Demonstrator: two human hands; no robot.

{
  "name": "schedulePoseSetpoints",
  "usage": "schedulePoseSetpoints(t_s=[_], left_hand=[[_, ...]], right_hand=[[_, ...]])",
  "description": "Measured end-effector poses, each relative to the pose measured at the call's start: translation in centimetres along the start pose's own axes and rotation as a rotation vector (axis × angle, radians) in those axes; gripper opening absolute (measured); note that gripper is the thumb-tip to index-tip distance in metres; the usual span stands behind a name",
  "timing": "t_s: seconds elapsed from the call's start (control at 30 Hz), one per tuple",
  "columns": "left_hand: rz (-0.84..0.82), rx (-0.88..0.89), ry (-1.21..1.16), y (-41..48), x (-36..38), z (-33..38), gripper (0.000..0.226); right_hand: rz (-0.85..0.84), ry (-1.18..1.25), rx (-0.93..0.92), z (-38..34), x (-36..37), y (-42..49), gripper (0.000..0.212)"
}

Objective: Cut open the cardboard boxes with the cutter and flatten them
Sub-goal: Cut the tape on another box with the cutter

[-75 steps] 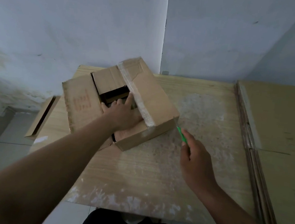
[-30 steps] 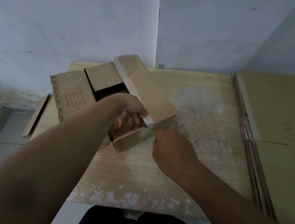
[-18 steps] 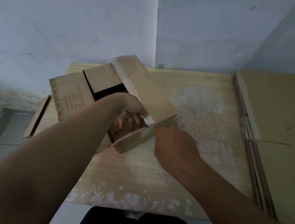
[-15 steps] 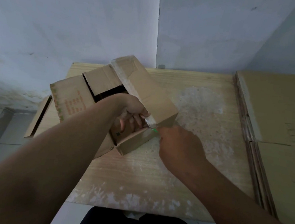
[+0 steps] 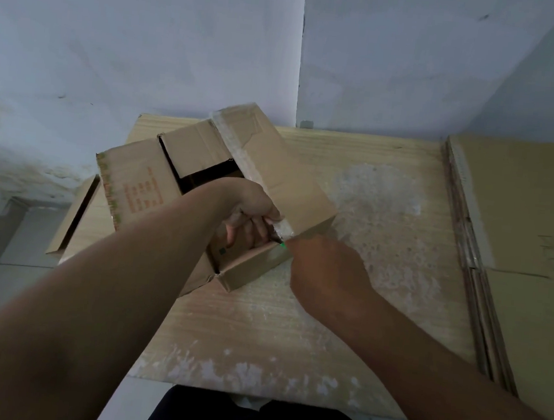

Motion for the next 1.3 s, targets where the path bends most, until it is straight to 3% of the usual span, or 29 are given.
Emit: schedulePoseSetpoints(t_s=[0.13, 0.33, 0.5, 0.73, 0.87, 1.0, 1.1, 1.2, 1.3], left_hand=[[-0.015, 0.005, -0.009, 0.3, -0.3, -0.4, 0.04], [-0.021, 0.01, -0.014, 0.7, -0.6, -0.7, 0.045], [-0.041, -0.005, -0.05, 0.8, -0.9, -1.3, 0.042], [-0.025, 0.008, -0.062, 0.7, -1.1, -1.6, 0.038], [0.001, 0.015, -0.065, 0.7, -0.9, -1.6, 0.037], [0.035, 0.018, -0.031, 0.8, -1.1, -1.5, 0.035], [0.03, 0.008, -0.004, 0.8, -1.2, -1.6, 0.038], [0.028, 0.014, 0.007, 0.4, -1.0, -1.7, 0.043], [0.042, 0.05, -0.004, -0.4, -0.8, -1.9, 0.049]], right_hand=[[0.016, -0.019, 0.009, 0.3, 0.0, -0.2, 0.032], [0.042, -0.082, 0.026, 1.4, 0.2, -0.4, 0.033], [0.016, -0.107, 0.121, 6.2, -0.4, -0.8, 0.038], [0.194, 0.026, 0.231, 12.2, 3.4, -2.3, 0.045], [0.056, 0.059, 0.377, 13.7, 10.4, -2.3, 0.048], [-0.104, -0.019, 0.465, 14.3, 12.3, -1.3, 0.048], [-0.014, 0.013, 0.397, 12.7, 9.9, 0.3, 0.048], [0.148, 0.188, 0.123, 8.1, 5.4, 2.8, 0.07], [0.053, 0.111, -0.047, 3.7, 3.4, 5.5, 0.094]])
Point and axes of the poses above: each hand's wrist, its own y-axis towards the middle knuckle, its own x-axis out of the palm, z = x × y, the point moved 3 cm from there along y, towards the middle knuckle, and after that the axes turned 13 degrees about -y, right-handed, at the moved point
